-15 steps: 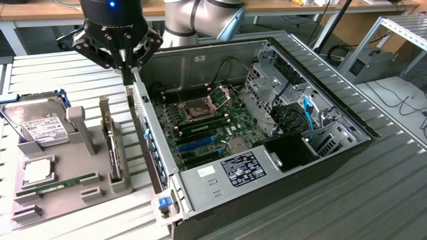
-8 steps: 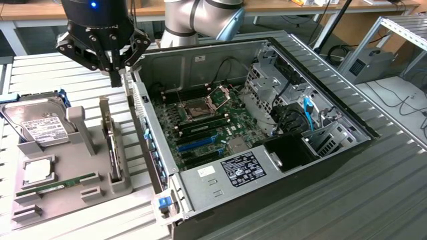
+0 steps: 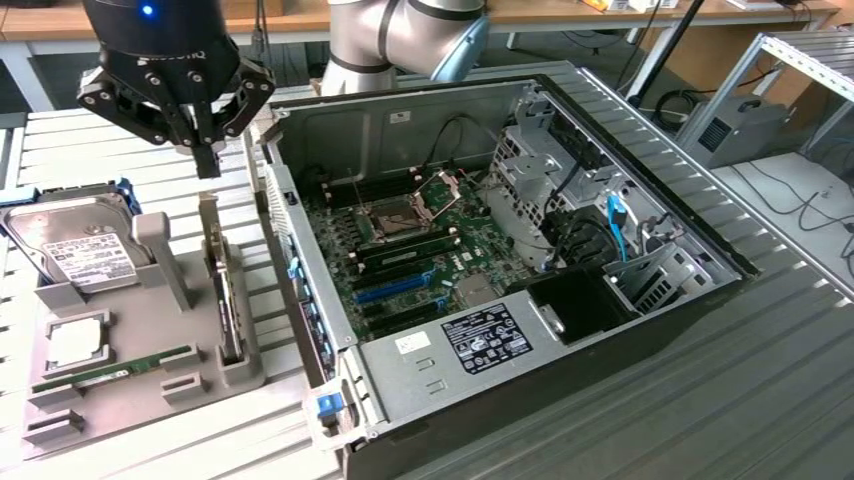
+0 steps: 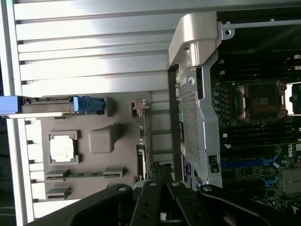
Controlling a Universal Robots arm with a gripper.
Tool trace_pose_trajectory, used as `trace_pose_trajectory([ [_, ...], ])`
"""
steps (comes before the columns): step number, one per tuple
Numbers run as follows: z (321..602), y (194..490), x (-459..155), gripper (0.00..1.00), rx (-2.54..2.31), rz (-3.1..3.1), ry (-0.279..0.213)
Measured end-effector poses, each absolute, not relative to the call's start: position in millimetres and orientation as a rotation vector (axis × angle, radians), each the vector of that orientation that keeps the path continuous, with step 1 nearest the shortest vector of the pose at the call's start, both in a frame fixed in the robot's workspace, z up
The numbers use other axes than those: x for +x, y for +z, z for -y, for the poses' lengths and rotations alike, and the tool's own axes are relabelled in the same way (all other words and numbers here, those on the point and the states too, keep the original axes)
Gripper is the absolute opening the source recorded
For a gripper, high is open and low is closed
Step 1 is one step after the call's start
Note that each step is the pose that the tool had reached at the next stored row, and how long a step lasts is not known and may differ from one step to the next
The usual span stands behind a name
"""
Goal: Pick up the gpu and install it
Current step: 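Reach for the gpu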
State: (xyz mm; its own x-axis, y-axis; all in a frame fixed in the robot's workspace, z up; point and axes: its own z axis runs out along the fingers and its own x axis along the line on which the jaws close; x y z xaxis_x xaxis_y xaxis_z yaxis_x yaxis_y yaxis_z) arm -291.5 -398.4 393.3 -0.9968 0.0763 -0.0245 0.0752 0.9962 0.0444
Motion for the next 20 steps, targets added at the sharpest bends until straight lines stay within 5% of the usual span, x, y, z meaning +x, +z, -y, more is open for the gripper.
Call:
trace_pose_trajectory([
  [20, 409, 393, -306, 0.11, 0.118, -3.112, 0.068],
])
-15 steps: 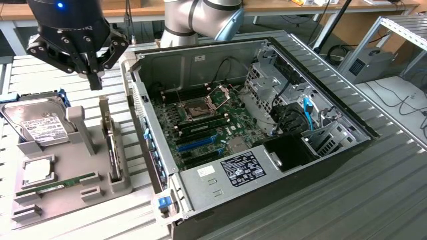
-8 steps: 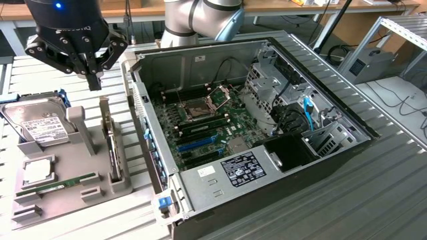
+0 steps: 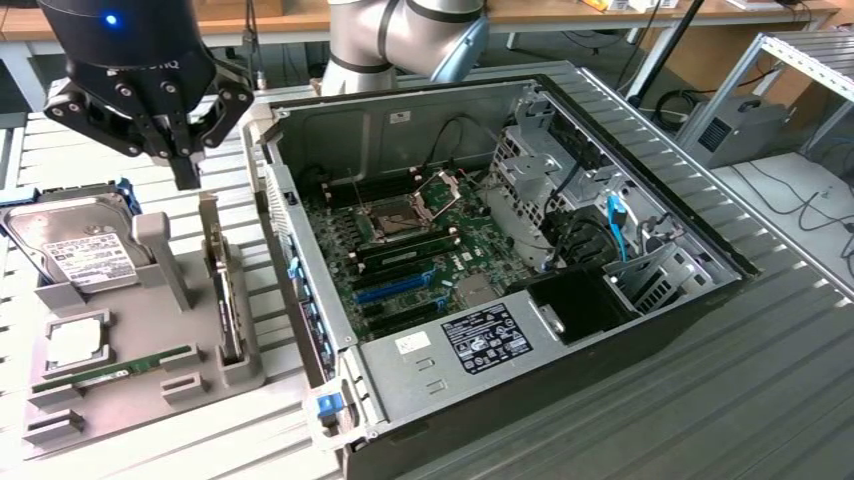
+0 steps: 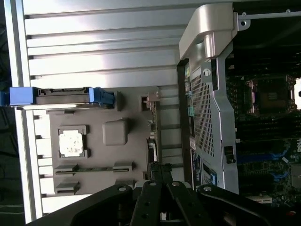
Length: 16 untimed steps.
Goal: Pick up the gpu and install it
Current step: 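Reach for the gpu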
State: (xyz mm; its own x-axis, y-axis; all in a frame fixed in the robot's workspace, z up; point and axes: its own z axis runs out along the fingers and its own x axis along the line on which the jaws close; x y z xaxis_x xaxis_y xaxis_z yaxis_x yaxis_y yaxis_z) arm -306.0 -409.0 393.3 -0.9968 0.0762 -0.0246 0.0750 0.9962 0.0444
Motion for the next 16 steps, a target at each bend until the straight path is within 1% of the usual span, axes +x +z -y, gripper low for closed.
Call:
trace_pose_trajectory([
  [16, 430, 393, -311, 0.11, 0.118, -3.112, 0.068],
])
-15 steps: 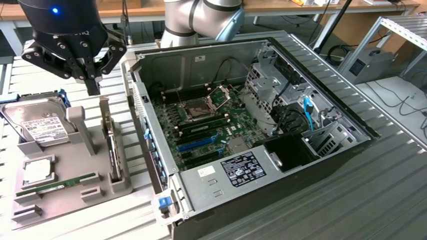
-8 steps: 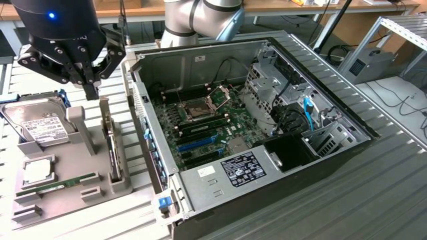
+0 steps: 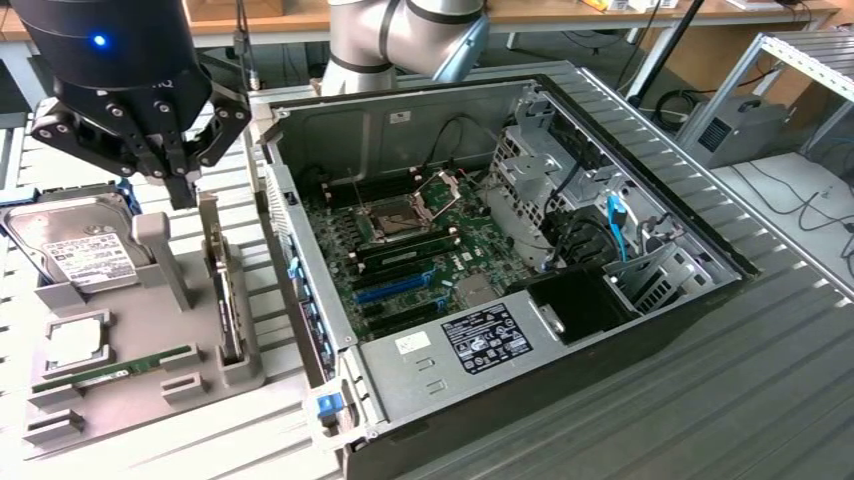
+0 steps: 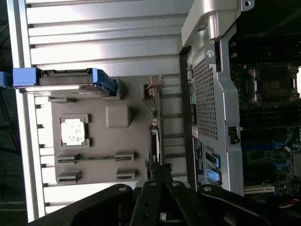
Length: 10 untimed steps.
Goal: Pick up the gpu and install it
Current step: 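Reach for the gpu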
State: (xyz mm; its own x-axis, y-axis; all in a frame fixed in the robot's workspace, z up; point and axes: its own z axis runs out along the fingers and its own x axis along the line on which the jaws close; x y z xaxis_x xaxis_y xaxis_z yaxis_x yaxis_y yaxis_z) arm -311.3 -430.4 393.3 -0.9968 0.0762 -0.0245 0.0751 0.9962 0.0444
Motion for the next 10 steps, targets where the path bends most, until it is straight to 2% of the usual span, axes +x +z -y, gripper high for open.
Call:
trace_pose_trajectory([
  [10, 439.1, 393.3, -312.1, 0.11, 0.118, -3.112, 0.068],
])
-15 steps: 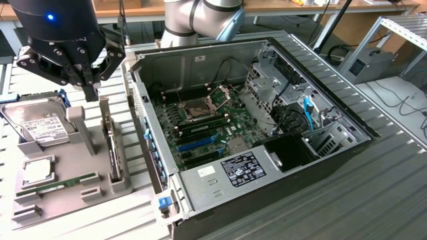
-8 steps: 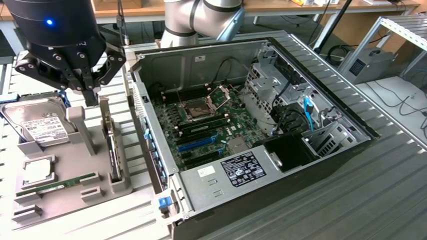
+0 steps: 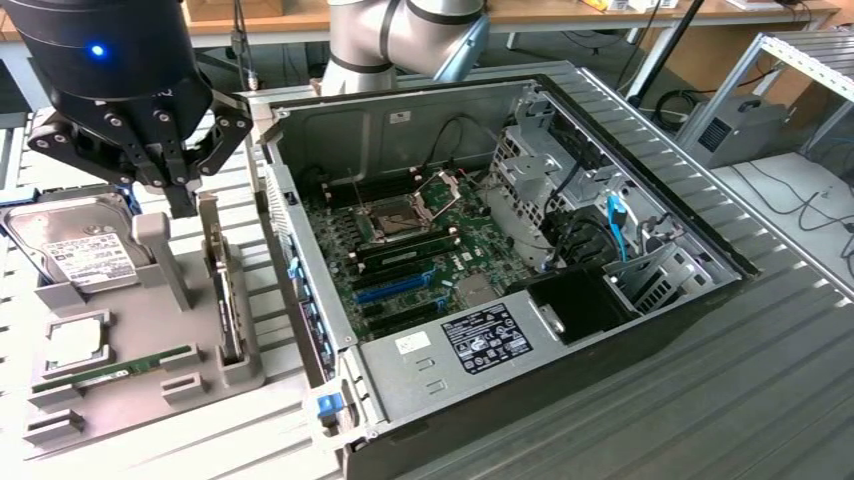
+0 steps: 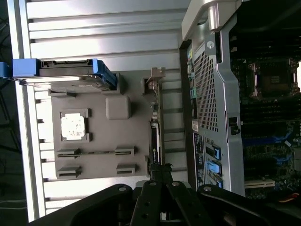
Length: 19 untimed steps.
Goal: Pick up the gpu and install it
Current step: 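Reach for the gpu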
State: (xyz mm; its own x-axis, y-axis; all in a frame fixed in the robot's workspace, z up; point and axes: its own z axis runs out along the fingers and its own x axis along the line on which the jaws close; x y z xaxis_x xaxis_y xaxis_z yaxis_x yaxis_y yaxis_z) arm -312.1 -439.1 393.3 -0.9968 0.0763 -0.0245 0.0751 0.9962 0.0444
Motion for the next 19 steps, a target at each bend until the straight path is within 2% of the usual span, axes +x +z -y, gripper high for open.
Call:
trace_pose_trajectory([
  [19, 439, 381, -312, 0.11, 0.118, -3.115, 0.067],
])
